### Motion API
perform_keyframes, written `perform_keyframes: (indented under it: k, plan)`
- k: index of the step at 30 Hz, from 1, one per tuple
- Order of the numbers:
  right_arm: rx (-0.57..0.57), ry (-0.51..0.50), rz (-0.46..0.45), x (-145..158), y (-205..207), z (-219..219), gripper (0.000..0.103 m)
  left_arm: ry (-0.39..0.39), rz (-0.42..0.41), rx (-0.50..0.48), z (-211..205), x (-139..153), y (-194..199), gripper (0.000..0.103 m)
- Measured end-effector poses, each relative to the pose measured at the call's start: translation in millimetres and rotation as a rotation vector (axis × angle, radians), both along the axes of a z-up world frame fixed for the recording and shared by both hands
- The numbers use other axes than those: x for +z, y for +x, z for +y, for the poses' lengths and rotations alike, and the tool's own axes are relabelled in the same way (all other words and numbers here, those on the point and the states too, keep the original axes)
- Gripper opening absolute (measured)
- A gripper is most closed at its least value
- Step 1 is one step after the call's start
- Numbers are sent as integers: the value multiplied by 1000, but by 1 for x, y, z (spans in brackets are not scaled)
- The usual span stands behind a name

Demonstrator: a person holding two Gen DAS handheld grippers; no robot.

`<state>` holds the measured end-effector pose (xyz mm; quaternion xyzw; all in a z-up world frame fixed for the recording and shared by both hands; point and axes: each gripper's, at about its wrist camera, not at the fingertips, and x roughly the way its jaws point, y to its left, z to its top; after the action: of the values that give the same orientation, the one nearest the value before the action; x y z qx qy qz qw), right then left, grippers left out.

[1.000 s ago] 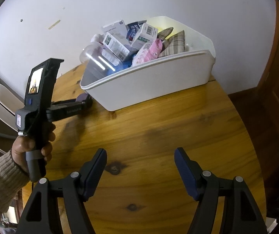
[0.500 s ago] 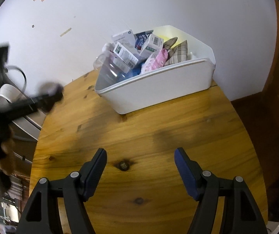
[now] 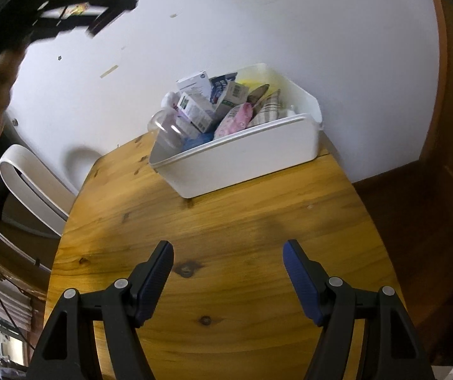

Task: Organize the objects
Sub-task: 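Carry the purple tin into the white tray and open the left tool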

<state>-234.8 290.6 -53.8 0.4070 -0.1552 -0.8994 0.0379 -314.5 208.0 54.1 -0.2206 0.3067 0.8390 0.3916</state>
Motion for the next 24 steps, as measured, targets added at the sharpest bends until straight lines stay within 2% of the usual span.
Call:
perform_keyframes:
  k: [4, 7, 14, 20, 22, 24]
  plan:
    - [-15, -13, -2, -3, 1, 9, 73, -31, 55, 19, 39, -4, -12, 54]
    - [-20, -20, -5, -5, 0, 14, 73, -68, 57, 62, 65, -20, -32, 54]
    - [-30, -19, -10, -8, 1, 20, 73, -191, 9, 162, 105, -74, -86, 54]
    - [-32, -24, -20, -10, 1, 19, 73, -300, -70, 237, 116, -115, -123, 55]
    - [-28, -21, -19, -10, 2, 17, 73, -313, -95, 259, 113, -122, -127, 55]
    - [-25, -19, -16, -9, 2, 16, 73, -296, -119, 283, 107, -122, -129, 65]
